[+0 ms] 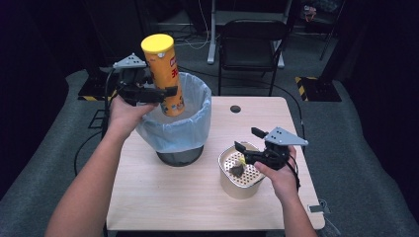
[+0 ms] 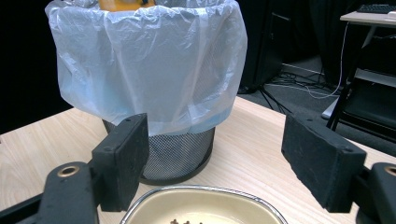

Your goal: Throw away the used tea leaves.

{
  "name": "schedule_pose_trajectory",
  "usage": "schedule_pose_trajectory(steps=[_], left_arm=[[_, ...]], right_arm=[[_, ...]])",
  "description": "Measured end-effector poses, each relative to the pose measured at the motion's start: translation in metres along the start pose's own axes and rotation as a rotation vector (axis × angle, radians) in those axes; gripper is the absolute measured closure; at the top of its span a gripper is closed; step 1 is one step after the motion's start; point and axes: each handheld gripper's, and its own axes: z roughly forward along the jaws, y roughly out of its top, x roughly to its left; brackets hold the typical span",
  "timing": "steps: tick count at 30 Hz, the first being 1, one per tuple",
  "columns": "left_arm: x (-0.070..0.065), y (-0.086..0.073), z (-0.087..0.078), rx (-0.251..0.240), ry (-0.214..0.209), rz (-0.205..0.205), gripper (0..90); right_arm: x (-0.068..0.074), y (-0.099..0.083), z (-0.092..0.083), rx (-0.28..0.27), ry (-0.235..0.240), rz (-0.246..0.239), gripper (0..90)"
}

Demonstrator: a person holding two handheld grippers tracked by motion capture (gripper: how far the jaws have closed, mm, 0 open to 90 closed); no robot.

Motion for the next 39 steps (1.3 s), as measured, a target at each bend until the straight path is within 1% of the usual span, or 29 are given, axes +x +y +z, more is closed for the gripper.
schedule_pose_trajectory(steps=[2,4,6,8,9,11,12,14,17,19,21,24,28,29,30,31,32,33,34,35,36,37,39], left_arm=[[0.005,-0.004,0.004,0.011,-0.005,-0.014,24.3],[0.008,-0.007,0.007,0.020,0.010,-0.019,24.3],[0.013,-0.009,0.011,0.045,0.027,-0.022,24.3],[0.017,-0.010,0.014,0.054,0.040,-0.033,24.2],[0.019,-0.010,0.015,0.060,0.038,-0.041,24.2],[0.022,-0.012,0.017,0.073,0.042,-0.050,24.2],[0.022,-0.012,0.019,0.081,0.044,-0.053,24.2],[0.022,-0.013,0.022,0.100,0.055,-0.046,24.1],[0.021,-0.013,0.025,0.126,0.054,-0.044,24.0],[0.020,-0.014,0.027,0.145,0.066,-0.039,24.0],[0.021,-0.015,0.029,0.165,0.063,-0.036,24.0],[0.021,-0.016,0.031,0.190,0.073,-0.035,24.1],[0.022,-0.016,0.030,0.189,0.074,-0.039,23.7],[0.022,-0.017,0.031,0.186,0.093,-0.050,22.8],[0.022,-0.017,0.030,0.176,0.104,-0.043,18.3],[0.023,-0.016,0.029,0.178,0.098,-0.046,17.8],[0.023,-0.016,0.029,0.181,0.099,-0.055,15.1],[0.024,-0.016,0.028,0.182,0.100,-0.056,13.9],[0.024,-0.017,0.028,0.180,0.099,-0.057,13.9],[0.023,-0.017,0.026,0.184,0.107,-0.056,13.9],[0.023,-0.018,0.025,0.173,0.115,-0.055,13.6],[0.023,-0.019,0.022,0.161,0.106,-0.060,13.7],[0.024,-0.020,0.019,0.151,0.112,-0.060,14.2]], right_arm=[[0.000,0.000,0.001,0.000,0.005,-0.003,23.2],[0.001,-0.001,0.002,0.003,0.007,-0.003,23.3],[0.002,-0.001,0.003,0.005,0.010,-0.002,23.3],[0.003,-0.002,0.004,0.011,0.015,0.000,23.3],[0.002,-0.002,0.005,0.008,0.015,-0.016,23.3],[0.003,-0.002,0.006,0.010,0.018,-0.015,23.3],[0.003,-0.003,0.006,0.011,0.017,-0.014,23.3],[0.003,-0.003,0.006,0.010,0.018,-0.014,23.4],[0.003,-0.003,0.006,0.010,0.016,-0.010,23.4],[0.003,-0.003,0.006,0.012,0.021,-0.007,23.4],[0.004,-0.004,0.006,0.016,0.019,-0.006,23.5],[0.004,-0.003,0.007,0.011,0.022,-0.019,23.4],[0.004,-0.003,0.006,0.009,0.021,-0.015,23.4],[0.004,-0.003,0.006,0.007,0.021,-0.018,23.5],[0.003,-0.003,0.006,0.009,0.017,-0.010,23.5],[0.003,-0.003,0.006,0.008,0.017,-0.012,23.4],[0.003,-0.003,0.006,0.008,0.018,-0.011,23.4],[0.003,-0.003,0.005,0.007,0.019,-0.012,23.4],[0.004,-0.003,0.005,0.010,0.019,-0.010,23.4],[0.004,-0.003,0.005,0.011,0.019,-0.009,23.5],[0.003,-0.003,0.005,0.010,0.021,-0.013,23.5],[0.003,-0.003,0.005,0.010,0.022,-0.013,23.5],[0.004,-0.002,0.005,0.008,0.019,-0.009,23.5]])
